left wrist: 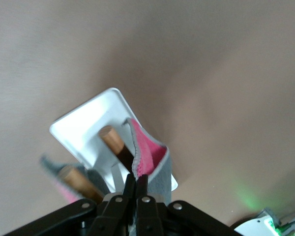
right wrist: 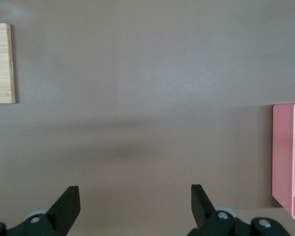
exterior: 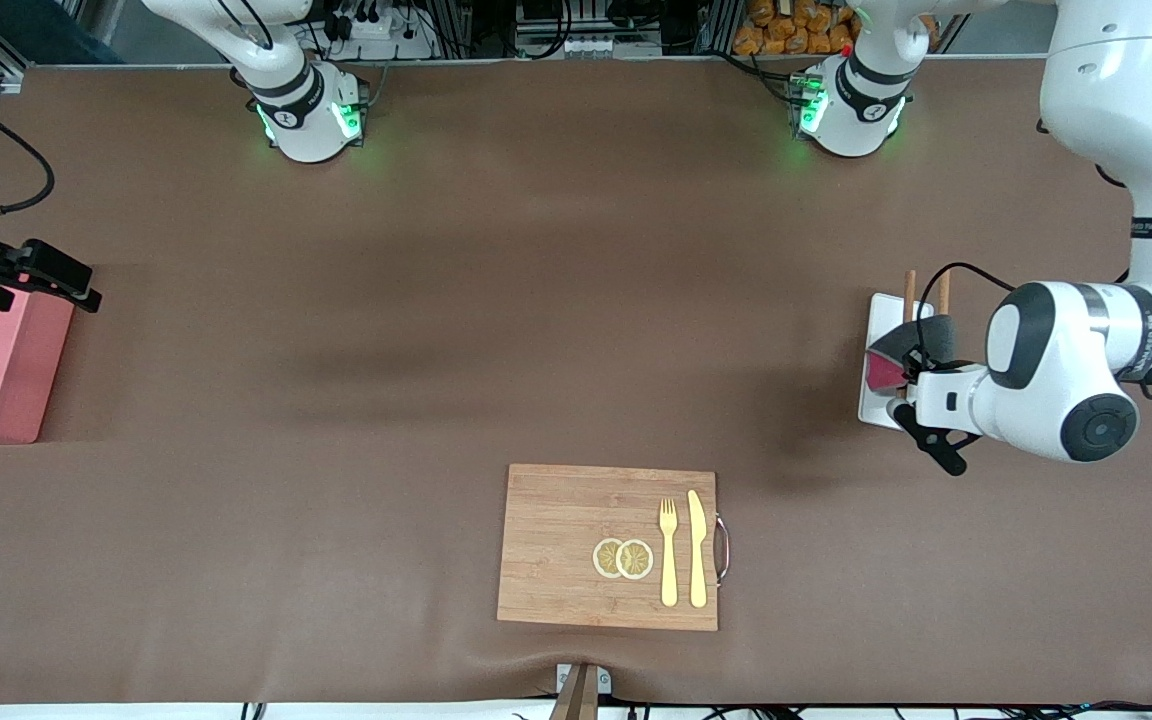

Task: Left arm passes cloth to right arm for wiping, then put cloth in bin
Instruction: 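Lift the cloth with the left gripper while the right gripper reaches over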

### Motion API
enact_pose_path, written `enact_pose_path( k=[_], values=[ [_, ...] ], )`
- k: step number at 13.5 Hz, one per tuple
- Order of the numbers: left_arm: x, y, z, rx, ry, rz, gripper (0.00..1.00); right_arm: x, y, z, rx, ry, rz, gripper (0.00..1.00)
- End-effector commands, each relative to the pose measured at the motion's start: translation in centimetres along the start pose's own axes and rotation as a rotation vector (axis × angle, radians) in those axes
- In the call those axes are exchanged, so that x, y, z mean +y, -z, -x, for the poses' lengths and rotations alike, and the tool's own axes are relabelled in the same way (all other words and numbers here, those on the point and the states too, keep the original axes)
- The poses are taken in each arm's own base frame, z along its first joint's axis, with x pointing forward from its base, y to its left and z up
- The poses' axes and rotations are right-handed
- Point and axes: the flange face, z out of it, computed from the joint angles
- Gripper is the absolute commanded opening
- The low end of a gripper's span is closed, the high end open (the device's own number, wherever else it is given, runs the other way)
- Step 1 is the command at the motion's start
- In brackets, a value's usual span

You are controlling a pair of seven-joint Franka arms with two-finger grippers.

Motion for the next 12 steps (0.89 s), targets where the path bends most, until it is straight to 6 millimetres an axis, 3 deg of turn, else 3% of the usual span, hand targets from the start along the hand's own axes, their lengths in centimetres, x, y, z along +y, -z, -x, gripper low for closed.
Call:
enact_pose_path(
  k=[1,3,6,9,12],
  values=[
    [1.4,5.4,1.5,0.046,0.081,-0.007,0.0,0.1,0.1,-0.1,-0.006,-0.049,-0.02,1.0],
    [2.2,7.0,1.5,0.122,0.151,0.098,0.0,0.0,0.0,-0.1,-0.011,-0.09,-0.02,1.0],
    [6.3,10.0,0.3,0.173,0.325,0.132,0.0,-1.5,-0.7,1.6,-0.173,-0.264,-0.124,1.0],
    [12.0,11.7,-3.8,0.23,0.395,0.233,0.0,-3.8,-1.7,2.9,-0.373,-0.468,-0.27,1.0],
    [18.3,11.2,-9.0,0.294,0.452,0.288,0.0,-9.1,-2.5,2.9,-0.503,-0.675,-0.298,1.0]
  ],
)
